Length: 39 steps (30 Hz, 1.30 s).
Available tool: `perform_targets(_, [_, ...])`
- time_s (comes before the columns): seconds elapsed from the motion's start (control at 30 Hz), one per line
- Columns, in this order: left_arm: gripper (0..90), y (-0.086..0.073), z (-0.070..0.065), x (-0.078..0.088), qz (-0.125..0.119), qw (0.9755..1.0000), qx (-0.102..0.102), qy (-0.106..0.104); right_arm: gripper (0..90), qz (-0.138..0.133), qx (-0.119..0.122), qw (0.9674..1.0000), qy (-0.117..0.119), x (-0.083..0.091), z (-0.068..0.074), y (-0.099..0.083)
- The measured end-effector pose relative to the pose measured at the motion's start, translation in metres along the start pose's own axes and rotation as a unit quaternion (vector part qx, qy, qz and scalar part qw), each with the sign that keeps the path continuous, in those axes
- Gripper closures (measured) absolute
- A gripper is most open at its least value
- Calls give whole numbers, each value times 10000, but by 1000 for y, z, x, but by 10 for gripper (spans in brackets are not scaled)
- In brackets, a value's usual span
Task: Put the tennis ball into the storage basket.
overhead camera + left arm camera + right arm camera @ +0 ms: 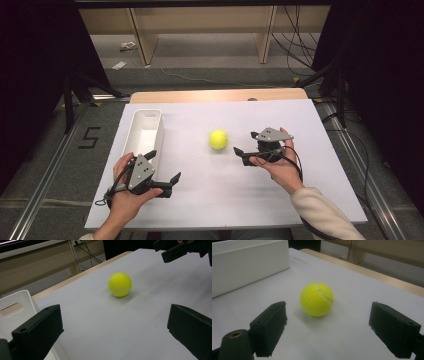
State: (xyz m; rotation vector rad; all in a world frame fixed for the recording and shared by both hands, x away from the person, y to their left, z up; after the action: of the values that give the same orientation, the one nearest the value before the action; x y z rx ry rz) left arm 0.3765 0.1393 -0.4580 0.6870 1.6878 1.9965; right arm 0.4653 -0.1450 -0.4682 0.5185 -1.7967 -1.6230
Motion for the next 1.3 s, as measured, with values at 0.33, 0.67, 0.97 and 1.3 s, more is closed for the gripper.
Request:
perform_targets(0.33, [0, 0, 0, 0, -5, 10000, 8, -4, 151, 45, 55, 10000, 23, -16, 3, 1])
perform_targets(0.67, [0, 0, 0, 0, -8, 10000, 9, -5, 148, 88, 52, 9999, 0, -30, 3, 2])
perform_targets(0.97, [0, 0, -1, 0, -8, 10000, 19, -7, 146, 149, 44, 9999, -38, -38, 1, 0])
perform_targets(1.3, [0, 0, 0, 0, -3, 10000, 3, -8, 139, 327, 88, 9994, -29, -52, 1, -6])
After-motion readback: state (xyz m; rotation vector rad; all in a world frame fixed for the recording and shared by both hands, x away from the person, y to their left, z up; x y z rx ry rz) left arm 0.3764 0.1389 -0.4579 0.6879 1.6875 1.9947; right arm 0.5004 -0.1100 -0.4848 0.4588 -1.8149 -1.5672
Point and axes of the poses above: each handheld gripper's, and its own axes: x roughly backward along the jaws, y roughly out of its top, z roughly to its left, the point moved 7 cm from there along -x, roughly forward along the jaws, and after that the axes turned 14 degrees about -z, right-handed, at the moved point
